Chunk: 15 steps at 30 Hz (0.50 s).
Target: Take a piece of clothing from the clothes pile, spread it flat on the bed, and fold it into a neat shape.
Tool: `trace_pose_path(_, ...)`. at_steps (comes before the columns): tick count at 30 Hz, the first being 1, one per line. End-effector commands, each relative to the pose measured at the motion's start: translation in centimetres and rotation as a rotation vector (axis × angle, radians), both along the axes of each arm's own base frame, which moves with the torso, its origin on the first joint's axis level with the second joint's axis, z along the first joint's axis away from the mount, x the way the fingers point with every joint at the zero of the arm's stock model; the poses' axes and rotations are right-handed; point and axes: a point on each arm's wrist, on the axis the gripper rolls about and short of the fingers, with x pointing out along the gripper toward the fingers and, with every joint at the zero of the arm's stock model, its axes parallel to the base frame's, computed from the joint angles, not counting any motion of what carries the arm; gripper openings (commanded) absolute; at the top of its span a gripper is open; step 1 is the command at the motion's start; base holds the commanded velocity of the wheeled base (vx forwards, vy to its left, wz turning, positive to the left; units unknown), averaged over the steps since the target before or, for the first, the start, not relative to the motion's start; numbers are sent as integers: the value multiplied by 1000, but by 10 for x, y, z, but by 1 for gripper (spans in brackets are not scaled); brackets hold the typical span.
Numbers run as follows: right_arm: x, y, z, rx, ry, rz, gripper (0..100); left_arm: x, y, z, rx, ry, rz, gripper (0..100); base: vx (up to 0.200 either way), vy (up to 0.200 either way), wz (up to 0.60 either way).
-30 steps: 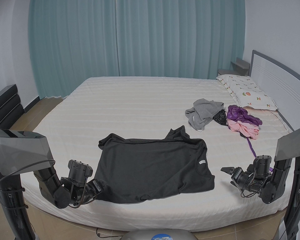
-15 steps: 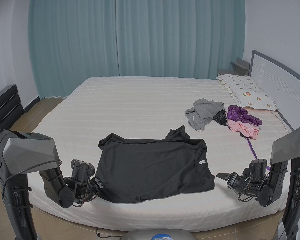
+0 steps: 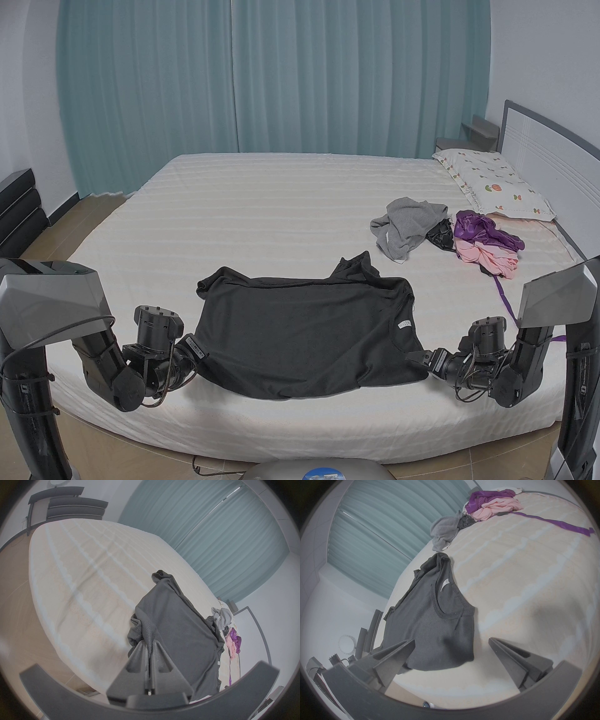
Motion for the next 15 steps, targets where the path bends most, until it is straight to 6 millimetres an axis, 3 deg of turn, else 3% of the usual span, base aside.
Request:
trace_pose_path(1, 17, 11, 2, -12, -23, 31, 100, 2, 2, 4, -7, -24, 8, 0, 0, 0, 0)
trace_pose_path(6, 29, 16, -1, -54, -7, 37, 100, 3, 3, 4, -9, -27, 12, 0, 0, 0, 0)
trace_pose_path(7, 30, 17, 0, -54, -11, 39, 0, 3, 3, 4, -9, -28, 14, 0, 0, 0, 0)
trace_pose_path(15, 43, 6, 23, -22, -112, -6, 0, 19, 13, 12, -27, -86, 57, 0, 0, 0, 0)
